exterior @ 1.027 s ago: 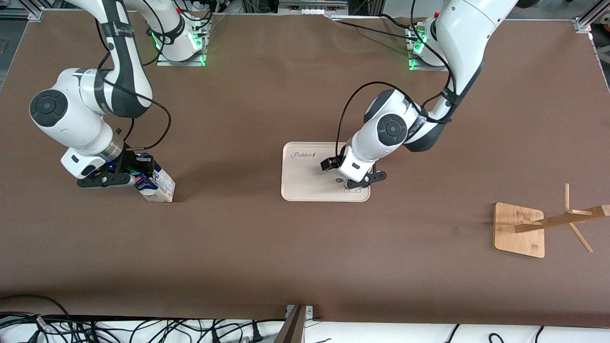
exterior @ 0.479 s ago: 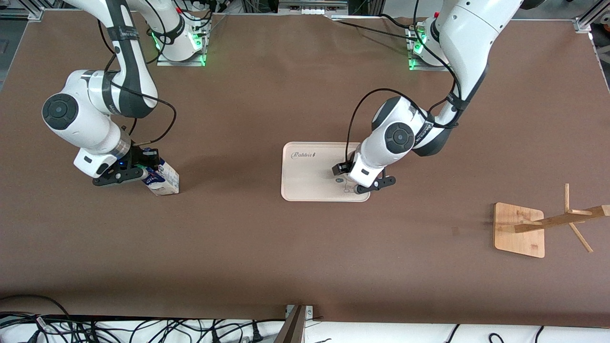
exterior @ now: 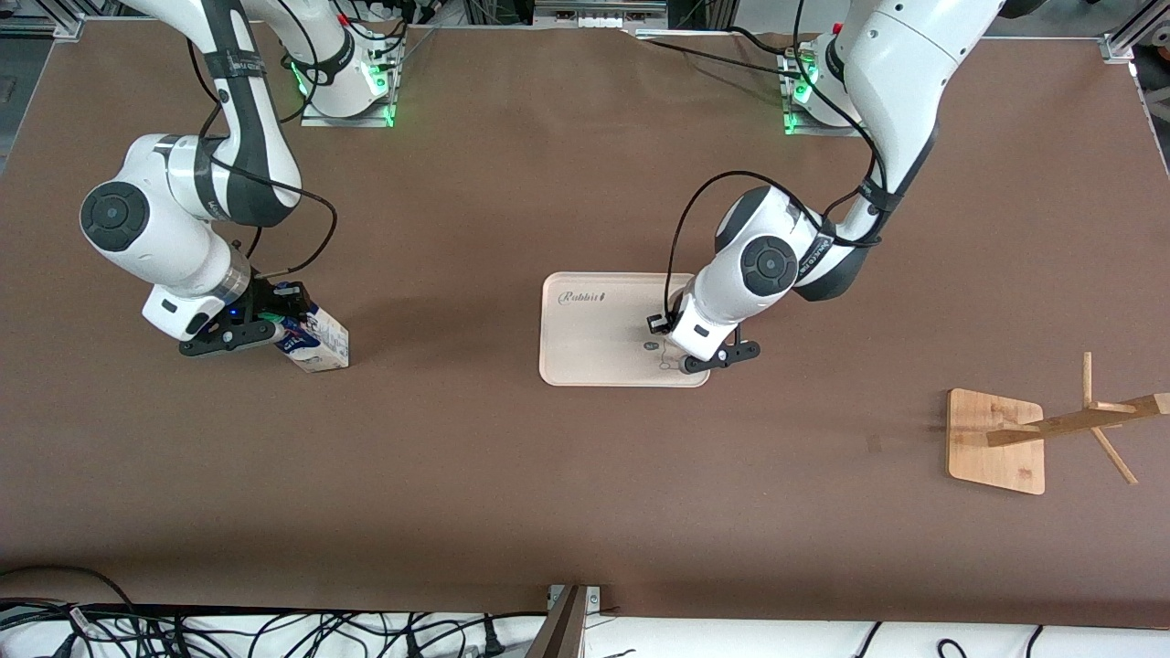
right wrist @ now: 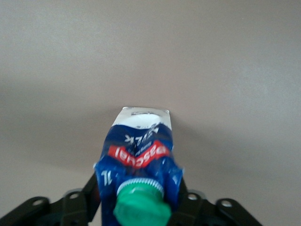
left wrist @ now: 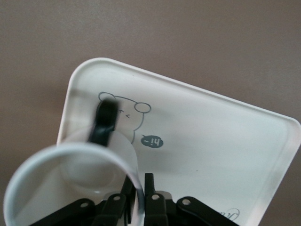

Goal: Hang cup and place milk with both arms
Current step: 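Open the right gripper and withdraw while the left gripper carries the mug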

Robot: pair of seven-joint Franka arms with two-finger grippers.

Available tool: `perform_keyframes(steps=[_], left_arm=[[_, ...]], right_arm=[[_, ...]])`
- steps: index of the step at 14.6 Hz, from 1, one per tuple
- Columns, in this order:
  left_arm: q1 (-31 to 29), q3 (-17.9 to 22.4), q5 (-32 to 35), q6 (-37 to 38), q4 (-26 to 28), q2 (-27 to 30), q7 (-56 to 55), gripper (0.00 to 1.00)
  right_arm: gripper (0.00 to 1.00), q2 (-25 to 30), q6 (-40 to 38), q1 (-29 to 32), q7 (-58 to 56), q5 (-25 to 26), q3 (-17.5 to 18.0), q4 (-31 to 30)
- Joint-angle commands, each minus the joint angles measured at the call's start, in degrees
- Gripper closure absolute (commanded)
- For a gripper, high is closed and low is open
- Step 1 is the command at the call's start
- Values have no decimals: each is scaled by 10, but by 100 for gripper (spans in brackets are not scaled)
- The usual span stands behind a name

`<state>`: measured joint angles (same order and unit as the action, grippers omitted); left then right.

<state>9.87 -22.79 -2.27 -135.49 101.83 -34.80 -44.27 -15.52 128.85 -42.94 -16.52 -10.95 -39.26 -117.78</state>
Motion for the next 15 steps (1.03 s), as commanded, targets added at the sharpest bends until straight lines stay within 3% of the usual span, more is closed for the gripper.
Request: perform_keyframes(steps=[1,4,6,9,11,15], left_arm=[[-2,18,9,0,-3,11,30,100],[-30,18,9,31,-5,62,41,100],[-66,14,10,126,-37,102,49,100],[-122,12,10,287,-128,124,99,100],[-150,19,11,354,-176,127,172,100],[-184,63,36,368,-183,149,318,100]], right_arm=[[0,5,-6,3,-16,-17,-5,5],[0,14,-69,3,-16,-17,-25,49],[0,9,-186,3,-12,-16,-42,139],[0,7,-323,22,-12,-15,-56,258],[0,8,-352,33,-10,-16,-56,295],[0,9,-371,32,70,-15,-68,324]])
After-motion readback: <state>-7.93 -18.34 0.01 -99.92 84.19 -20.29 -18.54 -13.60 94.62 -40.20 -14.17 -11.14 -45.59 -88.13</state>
